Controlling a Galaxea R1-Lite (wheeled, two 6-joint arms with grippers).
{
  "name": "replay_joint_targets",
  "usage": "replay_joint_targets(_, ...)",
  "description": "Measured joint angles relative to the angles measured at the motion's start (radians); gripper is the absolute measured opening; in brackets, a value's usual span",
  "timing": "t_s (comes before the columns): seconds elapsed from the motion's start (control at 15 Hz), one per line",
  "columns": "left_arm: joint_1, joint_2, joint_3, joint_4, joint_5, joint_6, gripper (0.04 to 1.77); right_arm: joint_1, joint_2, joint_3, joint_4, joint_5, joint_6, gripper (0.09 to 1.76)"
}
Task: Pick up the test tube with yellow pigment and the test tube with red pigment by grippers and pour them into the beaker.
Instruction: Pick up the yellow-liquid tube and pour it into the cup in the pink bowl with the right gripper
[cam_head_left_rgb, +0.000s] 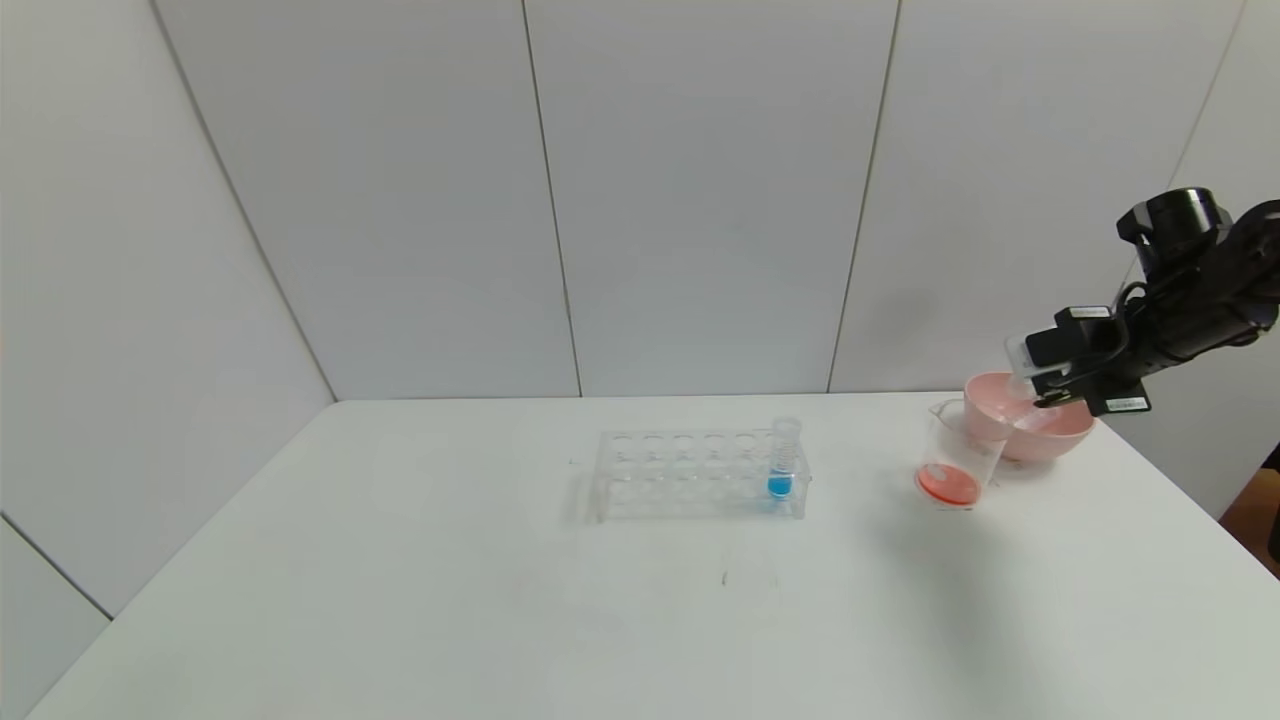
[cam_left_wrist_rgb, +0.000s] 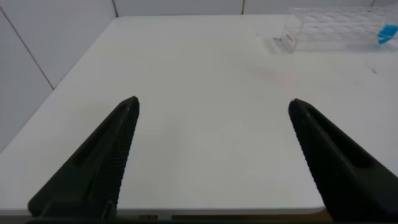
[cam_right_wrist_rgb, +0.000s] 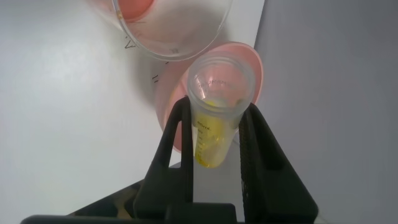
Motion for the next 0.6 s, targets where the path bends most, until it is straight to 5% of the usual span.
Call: replay_joint_targets(0.6, 0.000, 0.000, 0.000, 0.000, 0.000, 0.000, 1.72, 0.049, 0.006, 0.002, 0.002, -0.122, -0.014, 0.49)
